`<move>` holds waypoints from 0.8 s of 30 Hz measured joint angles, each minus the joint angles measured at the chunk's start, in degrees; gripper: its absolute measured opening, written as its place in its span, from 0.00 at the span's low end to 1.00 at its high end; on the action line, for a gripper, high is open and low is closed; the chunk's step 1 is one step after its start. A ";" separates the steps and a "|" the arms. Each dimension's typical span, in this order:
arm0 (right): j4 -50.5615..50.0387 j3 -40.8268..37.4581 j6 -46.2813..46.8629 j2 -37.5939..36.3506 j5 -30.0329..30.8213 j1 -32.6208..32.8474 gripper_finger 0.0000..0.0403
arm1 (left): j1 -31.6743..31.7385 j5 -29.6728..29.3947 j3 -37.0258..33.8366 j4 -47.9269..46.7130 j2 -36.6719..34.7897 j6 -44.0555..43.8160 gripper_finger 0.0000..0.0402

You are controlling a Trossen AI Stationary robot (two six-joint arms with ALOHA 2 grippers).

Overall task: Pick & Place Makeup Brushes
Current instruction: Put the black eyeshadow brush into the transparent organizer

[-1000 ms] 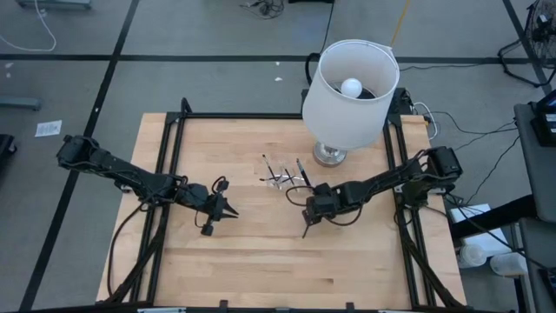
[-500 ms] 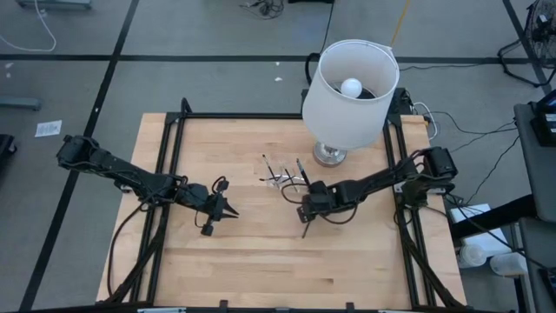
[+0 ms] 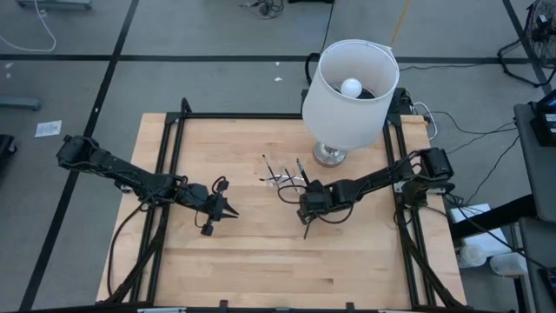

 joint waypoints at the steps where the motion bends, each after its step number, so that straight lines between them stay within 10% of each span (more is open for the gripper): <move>1: -0.02 0.00 -0.80 0.00 0.14 0.06 0.31 | 0.00 0.00 0.01 0.00 0.00 0.00 0.12; 11: 1.21 -0.02 -5.12 -0.07 -0.32 0.72 0.03 | 0.00 -0.02 0.01 -0.01 0.00 -0.30 0.12; 24: 6.18 2.61 -11.68 -2.53 2.21 2.37 0.00 | 0.00 -0.02 -0.01 -0.15 0.00 -0.20 0.12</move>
